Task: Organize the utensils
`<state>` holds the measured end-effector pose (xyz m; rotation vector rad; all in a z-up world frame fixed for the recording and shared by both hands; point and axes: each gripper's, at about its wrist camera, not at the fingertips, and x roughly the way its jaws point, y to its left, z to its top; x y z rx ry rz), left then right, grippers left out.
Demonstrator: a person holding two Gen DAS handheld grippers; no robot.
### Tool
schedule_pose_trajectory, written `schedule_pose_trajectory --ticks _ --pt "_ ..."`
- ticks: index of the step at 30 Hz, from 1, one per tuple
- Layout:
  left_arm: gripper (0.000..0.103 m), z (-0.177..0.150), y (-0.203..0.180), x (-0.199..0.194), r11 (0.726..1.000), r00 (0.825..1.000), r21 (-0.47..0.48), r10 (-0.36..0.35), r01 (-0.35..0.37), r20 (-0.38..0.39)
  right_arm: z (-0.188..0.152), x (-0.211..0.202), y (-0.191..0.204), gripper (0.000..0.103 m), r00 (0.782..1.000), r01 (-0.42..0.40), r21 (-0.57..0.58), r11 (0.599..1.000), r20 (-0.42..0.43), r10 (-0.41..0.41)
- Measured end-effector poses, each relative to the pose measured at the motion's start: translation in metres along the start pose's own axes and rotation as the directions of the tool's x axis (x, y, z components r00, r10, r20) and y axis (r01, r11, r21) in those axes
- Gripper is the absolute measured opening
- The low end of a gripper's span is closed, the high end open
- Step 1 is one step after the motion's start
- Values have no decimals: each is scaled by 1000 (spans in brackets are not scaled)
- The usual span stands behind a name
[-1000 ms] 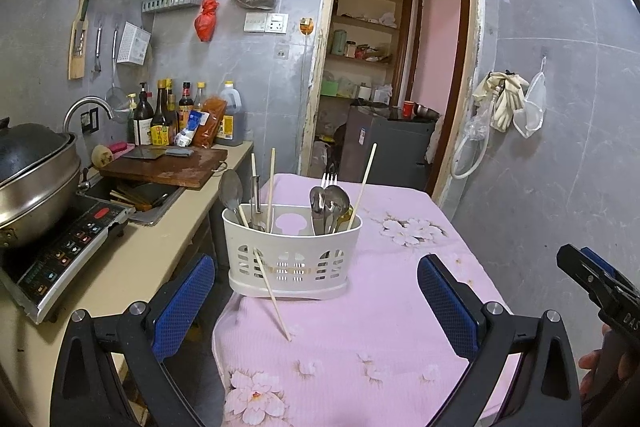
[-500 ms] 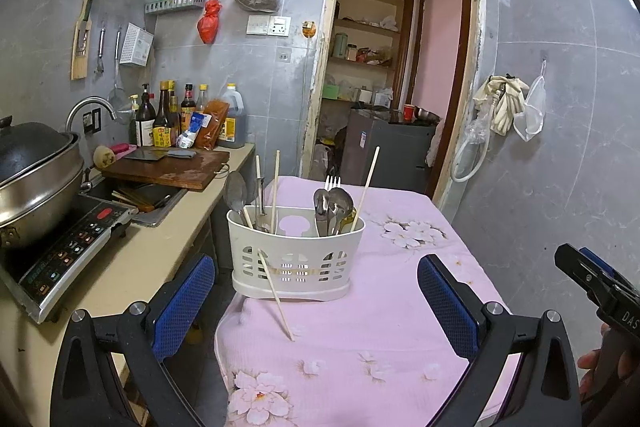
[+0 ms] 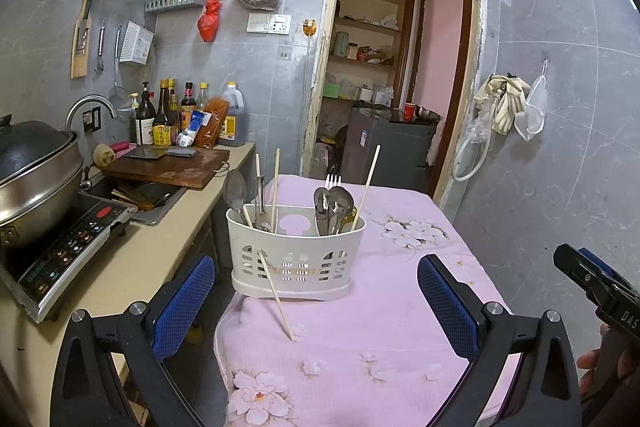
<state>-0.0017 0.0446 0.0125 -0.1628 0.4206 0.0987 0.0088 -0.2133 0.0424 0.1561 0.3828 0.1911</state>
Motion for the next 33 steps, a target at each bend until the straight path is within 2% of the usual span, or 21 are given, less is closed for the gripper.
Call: schedule_pose_trajectory --ticks 33 --pt "102 0 1 1 1000 1000 -2 0 0 -4 -1 2 2 102 1000 -1 2 1000 -7 1"
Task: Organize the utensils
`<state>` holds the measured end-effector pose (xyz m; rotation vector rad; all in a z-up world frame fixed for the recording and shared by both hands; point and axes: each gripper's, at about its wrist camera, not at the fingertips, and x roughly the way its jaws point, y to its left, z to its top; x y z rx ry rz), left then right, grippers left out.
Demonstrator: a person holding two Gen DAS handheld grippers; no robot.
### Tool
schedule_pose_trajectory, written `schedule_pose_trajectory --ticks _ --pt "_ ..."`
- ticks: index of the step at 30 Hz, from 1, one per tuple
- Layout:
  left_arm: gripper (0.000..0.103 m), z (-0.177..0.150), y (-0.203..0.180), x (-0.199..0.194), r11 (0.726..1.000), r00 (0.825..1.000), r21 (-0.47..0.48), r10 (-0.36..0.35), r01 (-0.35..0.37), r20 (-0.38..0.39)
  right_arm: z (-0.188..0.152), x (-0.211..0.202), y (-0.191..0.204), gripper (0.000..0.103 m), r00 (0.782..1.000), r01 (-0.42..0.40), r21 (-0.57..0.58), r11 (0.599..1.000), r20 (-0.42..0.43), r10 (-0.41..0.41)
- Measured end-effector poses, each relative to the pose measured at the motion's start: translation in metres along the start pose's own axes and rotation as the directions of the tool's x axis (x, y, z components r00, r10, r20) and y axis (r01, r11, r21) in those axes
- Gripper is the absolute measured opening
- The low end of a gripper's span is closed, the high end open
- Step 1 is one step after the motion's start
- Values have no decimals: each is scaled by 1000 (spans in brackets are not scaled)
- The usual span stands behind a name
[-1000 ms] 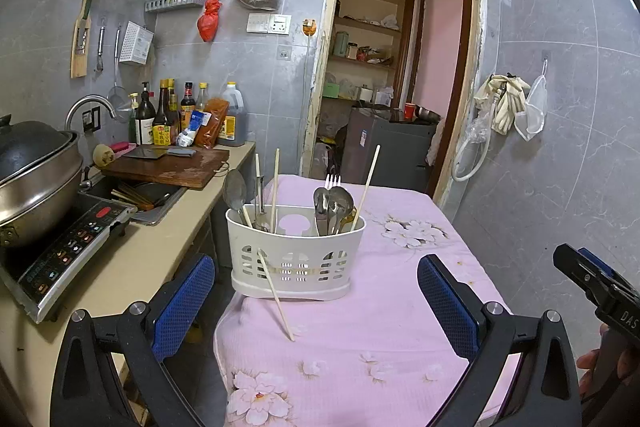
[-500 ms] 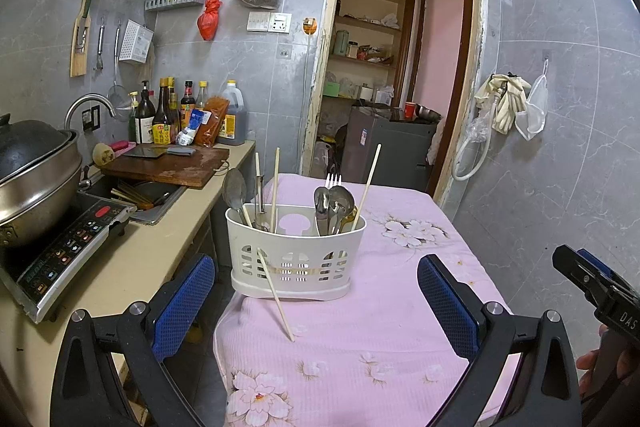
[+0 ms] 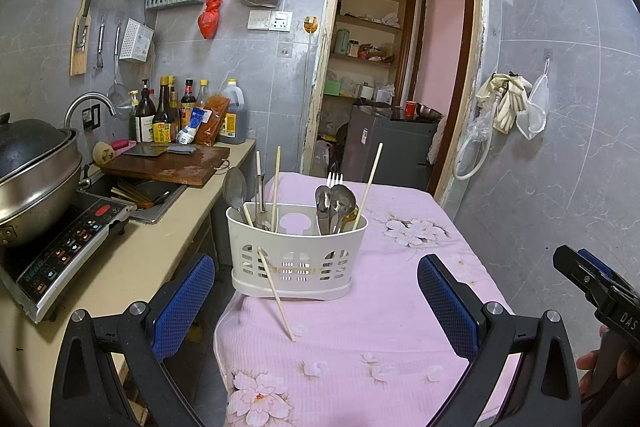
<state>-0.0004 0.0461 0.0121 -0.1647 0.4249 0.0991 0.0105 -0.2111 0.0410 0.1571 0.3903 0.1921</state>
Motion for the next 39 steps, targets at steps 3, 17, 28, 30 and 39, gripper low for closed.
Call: schedule_pose_trajectory --ticks 3,17,28,30,39 --pt "102 0 0 0 1000 1000 0 0 0 0 -1 1 0 102 1000 0 0 1000 -1 0" --pt "102 0 0 1 1000 1000 0 0 0 -2 -1 1 1 102 1000 0 0 1000 -4 0" --pt "102 0 1 0 1000 1000 0 0 0 -3 -2 1 2 102 1000 0 1 1000 -5 0" --pt "102 0 0 1 1000 1000 0 1 -1 -5 -2 1 2 102 1000 -1 2 1000 -6 1" --pt "102 1 0 2 1000 1000 1 1 -1 -6 -2 1 4 102 1000 -1 2 1000 -8 1"
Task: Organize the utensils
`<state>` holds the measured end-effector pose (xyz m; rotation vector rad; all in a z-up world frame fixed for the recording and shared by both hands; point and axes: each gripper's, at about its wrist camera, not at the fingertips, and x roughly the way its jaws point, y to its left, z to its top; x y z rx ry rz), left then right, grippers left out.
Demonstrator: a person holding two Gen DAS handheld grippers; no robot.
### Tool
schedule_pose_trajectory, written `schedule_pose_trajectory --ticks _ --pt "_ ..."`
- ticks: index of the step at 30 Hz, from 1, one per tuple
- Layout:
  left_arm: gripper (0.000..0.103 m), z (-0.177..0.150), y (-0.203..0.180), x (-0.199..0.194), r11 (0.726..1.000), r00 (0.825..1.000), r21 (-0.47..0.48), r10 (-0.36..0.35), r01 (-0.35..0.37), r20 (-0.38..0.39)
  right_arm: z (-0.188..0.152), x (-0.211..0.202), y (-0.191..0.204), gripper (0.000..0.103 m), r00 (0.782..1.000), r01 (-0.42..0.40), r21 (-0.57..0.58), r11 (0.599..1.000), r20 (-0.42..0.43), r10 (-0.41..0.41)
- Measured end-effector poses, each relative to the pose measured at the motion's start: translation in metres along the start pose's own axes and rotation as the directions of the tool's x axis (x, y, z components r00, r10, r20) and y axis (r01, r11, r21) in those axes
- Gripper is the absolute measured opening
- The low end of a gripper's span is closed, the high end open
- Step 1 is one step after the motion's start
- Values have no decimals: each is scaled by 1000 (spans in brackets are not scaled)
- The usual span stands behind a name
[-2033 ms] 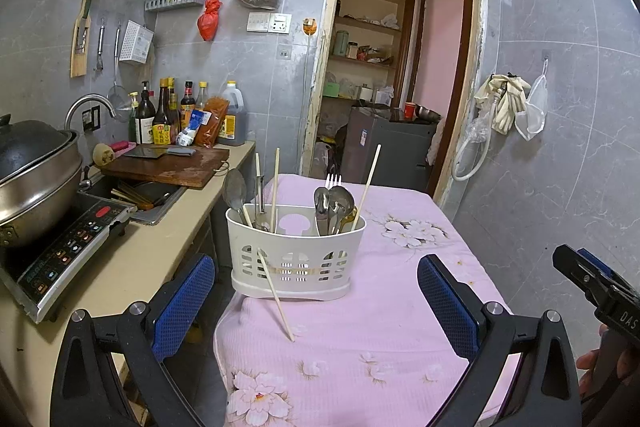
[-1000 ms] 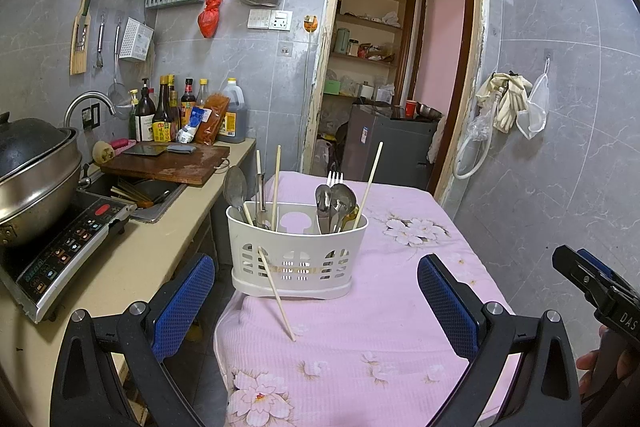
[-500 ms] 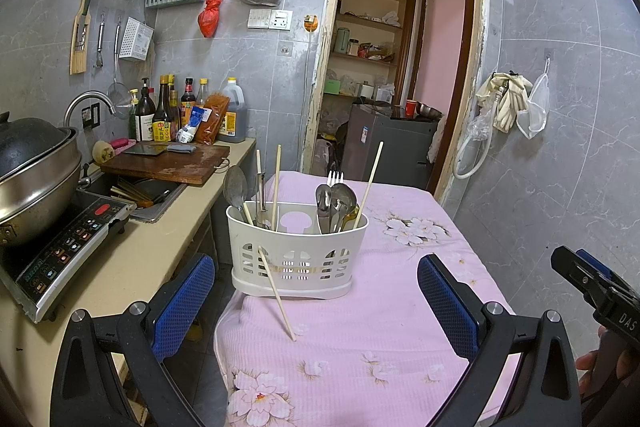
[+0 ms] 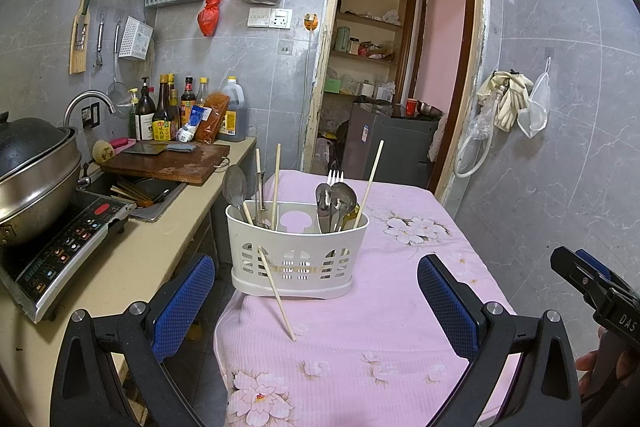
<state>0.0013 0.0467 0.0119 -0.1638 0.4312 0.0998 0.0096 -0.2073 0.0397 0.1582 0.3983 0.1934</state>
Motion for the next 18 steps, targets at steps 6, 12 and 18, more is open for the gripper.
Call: schedule_pose_trajectory --ticks 6,12,18 --pt "102 0 -1 0 1000 1000 -1 1 -1 0 1 0 1 102 1000 2 1 1000 0 -2" --pt "102 1 -1 0 1000 1000 -1 0 0 0 1 0 2 102 1000 2 1 1000 -1 -2" --pt "102 1 -1 1 1000 1000 -1 0 0 0 1 0 2 102 1000 3 1 1000 -1 -3"
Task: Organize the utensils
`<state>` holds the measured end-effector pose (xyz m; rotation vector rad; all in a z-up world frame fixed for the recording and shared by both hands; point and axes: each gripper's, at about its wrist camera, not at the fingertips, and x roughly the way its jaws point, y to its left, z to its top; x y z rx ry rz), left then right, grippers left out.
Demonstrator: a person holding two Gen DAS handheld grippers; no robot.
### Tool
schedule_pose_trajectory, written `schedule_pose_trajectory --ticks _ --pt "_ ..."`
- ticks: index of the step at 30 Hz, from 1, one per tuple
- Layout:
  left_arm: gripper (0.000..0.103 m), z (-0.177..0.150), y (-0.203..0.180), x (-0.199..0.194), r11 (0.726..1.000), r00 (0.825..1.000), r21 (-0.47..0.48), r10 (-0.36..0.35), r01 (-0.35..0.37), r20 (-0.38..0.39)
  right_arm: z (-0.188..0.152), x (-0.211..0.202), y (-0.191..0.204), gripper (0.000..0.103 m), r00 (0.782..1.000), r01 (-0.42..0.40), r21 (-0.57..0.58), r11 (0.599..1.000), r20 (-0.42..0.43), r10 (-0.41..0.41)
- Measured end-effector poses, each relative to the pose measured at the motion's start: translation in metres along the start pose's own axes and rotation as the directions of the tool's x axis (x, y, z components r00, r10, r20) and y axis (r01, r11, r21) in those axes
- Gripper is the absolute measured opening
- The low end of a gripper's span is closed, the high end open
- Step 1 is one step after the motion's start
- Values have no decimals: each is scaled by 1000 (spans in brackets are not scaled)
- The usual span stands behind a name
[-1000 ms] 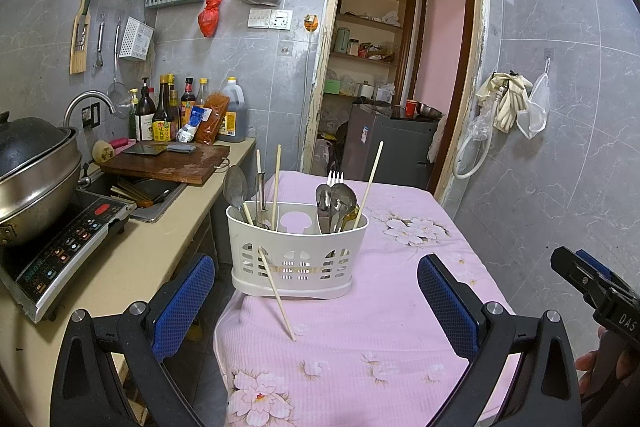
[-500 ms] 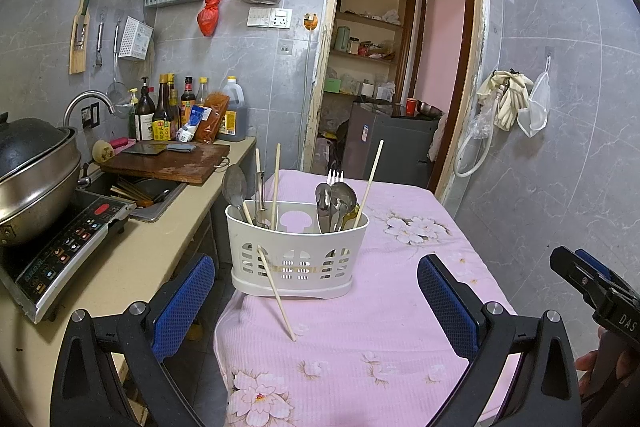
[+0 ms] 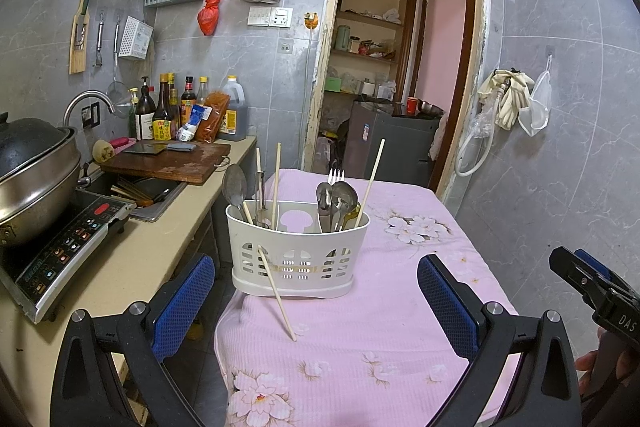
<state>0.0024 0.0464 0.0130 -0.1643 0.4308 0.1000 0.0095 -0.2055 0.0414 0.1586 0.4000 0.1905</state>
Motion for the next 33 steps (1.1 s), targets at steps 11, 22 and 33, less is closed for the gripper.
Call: schedule_pose_trajectory --ticks 11,22,33 --pt "102 -2 2 2 1000 1000 -1 2 -2 -3 -2 1 1 102 1000 0 1 1000 -3 0" --pt "102 -8 0 8 1000 1000 6 21 -21 -15 -6 1 3 102 1000 0 3 1000 -12 0" --pt "102 -5 -3 14 1000 999 6 21 -21 -45 -22 3 9 102 999 2 11 1000 -34 -2"
